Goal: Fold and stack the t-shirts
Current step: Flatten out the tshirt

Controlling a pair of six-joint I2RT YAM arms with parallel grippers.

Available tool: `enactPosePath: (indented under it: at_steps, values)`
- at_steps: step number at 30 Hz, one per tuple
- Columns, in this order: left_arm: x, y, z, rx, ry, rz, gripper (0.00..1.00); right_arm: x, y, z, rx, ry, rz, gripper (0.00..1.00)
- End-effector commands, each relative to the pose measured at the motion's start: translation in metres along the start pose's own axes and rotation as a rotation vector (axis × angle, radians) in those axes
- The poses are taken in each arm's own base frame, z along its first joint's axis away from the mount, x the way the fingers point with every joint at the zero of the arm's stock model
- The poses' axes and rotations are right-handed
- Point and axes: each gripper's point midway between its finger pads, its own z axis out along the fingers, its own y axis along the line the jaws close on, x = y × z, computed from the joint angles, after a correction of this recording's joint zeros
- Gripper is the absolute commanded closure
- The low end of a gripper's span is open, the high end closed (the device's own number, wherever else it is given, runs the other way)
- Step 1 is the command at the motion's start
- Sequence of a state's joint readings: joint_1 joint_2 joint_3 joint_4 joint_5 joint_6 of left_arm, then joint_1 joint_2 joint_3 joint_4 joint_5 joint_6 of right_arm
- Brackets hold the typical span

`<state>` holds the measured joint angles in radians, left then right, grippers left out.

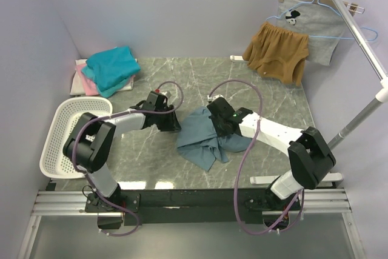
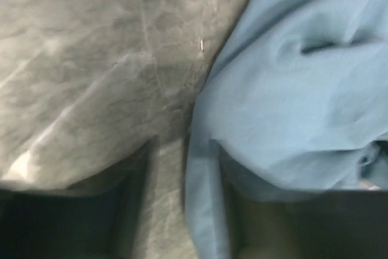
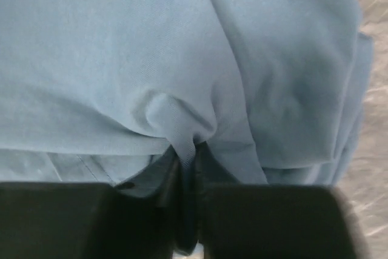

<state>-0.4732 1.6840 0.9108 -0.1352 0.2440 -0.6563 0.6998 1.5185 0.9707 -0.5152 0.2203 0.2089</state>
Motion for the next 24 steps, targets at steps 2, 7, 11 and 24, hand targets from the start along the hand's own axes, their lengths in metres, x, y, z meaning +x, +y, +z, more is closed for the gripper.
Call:
enactPosePath:
  at_steps: [2, 7, 11, 24]
  values:
    - [-0.002, -0.02, 0.01, 0.093, 0.027, 0.024, 0.98, -0.059, -0.006, -0.031, 0.026, -0.191, 0.067, 1.0]
    - [-0.027, -0.027, 0.006, 0.066, -0.009, 0.052, 0.99, -0.102, 0.002, -0.085, -0.087, -0.387, 0.079, 1.0]
    - [-0.07, -0.045, -0.018, 0.085, -0.107, 0.064, 0.99, -0.131, 0.01, -0.138, -0.2, -0.562, 0.082, 1.0]
    - [-0.091, -0.061, -0.05, 0.189, -0.194, 0.067, 0.77, -0.169, -0.118, -0.081, 0.217, -0.648, 0.447, 1.0]
